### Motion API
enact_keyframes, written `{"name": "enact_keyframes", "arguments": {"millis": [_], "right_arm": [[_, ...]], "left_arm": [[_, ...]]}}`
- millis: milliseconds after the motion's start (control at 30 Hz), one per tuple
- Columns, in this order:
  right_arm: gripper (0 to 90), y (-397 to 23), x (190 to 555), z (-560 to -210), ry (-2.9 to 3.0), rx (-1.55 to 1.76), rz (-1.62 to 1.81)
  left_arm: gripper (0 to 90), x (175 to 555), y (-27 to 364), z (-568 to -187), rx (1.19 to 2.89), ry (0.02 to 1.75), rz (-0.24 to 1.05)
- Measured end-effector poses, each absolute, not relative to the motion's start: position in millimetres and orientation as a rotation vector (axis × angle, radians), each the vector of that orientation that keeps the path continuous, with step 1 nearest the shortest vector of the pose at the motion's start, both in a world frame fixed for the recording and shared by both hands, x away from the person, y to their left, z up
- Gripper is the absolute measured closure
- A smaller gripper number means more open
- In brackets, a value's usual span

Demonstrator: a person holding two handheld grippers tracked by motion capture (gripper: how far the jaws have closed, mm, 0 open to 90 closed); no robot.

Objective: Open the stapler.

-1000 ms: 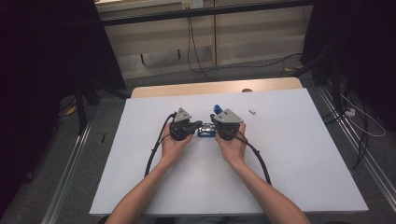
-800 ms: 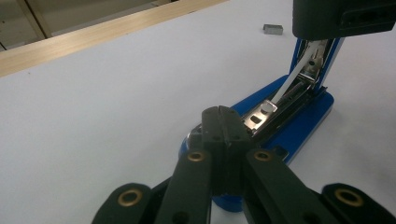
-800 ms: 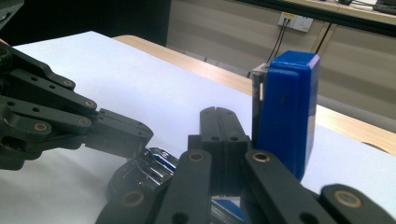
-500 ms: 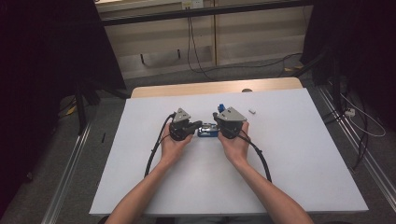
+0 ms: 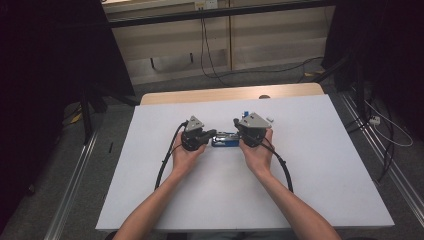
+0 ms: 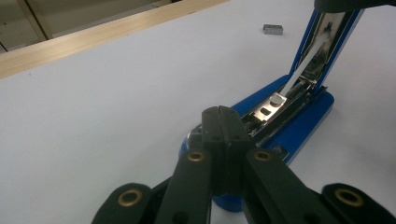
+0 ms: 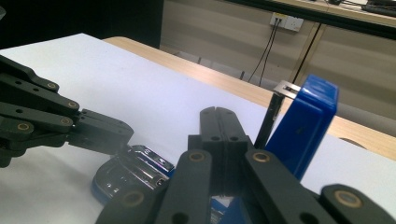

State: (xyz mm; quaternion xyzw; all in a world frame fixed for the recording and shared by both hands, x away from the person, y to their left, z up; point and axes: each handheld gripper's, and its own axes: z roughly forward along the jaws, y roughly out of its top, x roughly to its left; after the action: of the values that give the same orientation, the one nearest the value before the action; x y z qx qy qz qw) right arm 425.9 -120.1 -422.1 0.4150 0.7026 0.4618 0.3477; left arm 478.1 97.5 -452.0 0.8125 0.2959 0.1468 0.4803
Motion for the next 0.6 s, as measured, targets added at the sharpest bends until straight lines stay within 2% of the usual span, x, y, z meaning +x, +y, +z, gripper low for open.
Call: {"name": "enact_keyframes", "arguments": {"millis": [600], "right_arm": [[90.0, -147.2, 419.9, -421.8, 1.8, 1.103, 1.153]], "left_arm": [[90.0, 477.8, 98.1, -452.2, 1.982, 0.724, 0.356]]}}
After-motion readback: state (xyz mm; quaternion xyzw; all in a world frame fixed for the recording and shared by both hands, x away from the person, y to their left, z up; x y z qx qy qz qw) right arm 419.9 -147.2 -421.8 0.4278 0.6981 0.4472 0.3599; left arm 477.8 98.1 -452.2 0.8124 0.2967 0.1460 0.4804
